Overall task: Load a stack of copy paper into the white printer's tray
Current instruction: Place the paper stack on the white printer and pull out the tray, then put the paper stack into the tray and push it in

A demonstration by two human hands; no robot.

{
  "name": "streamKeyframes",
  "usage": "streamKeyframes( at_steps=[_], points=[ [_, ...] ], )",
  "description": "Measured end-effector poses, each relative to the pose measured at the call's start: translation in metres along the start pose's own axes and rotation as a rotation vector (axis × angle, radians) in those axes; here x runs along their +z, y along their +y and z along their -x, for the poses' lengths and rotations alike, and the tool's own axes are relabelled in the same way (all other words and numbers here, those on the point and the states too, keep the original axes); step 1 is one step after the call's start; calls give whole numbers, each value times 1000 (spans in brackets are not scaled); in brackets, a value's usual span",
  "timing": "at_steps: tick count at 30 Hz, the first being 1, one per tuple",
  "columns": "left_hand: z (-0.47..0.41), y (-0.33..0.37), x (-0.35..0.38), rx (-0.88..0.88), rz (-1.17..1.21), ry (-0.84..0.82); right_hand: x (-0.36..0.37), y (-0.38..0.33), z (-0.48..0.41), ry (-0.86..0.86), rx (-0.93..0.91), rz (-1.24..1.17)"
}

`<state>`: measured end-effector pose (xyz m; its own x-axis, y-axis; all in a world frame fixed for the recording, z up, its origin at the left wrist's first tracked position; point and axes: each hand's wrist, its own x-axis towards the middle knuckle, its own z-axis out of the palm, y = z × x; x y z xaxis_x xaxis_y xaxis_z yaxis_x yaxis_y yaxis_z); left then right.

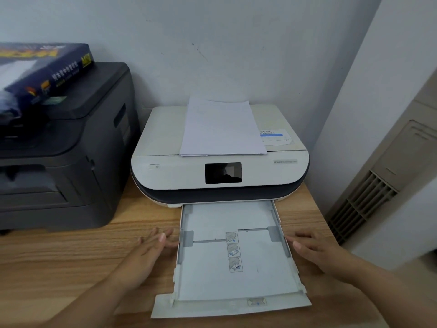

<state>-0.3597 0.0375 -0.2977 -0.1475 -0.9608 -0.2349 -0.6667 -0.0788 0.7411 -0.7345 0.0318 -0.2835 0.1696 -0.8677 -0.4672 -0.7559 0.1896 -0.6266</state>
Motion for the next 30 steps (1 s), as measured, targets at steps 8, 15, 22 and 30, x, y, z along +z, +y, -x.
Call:
streamKeyframes(
  at_steps=[8, 15, 22, 30],
  points=[
    [-31, 39, -35, 332, -462, 434, -41, -73, -30, 531, -203, 269],
    [-102, 86, -62, 87, -379, 418, -81, -133, -102, 517, -229, 373],
    [-130, 98, -76, -53, -304, 216, -99, -136, -127, 413, -175, 454],
    [-132, 113, -75, -5, -215, 146, -97, -134, -127, 444, -222, 829]
  ],
)
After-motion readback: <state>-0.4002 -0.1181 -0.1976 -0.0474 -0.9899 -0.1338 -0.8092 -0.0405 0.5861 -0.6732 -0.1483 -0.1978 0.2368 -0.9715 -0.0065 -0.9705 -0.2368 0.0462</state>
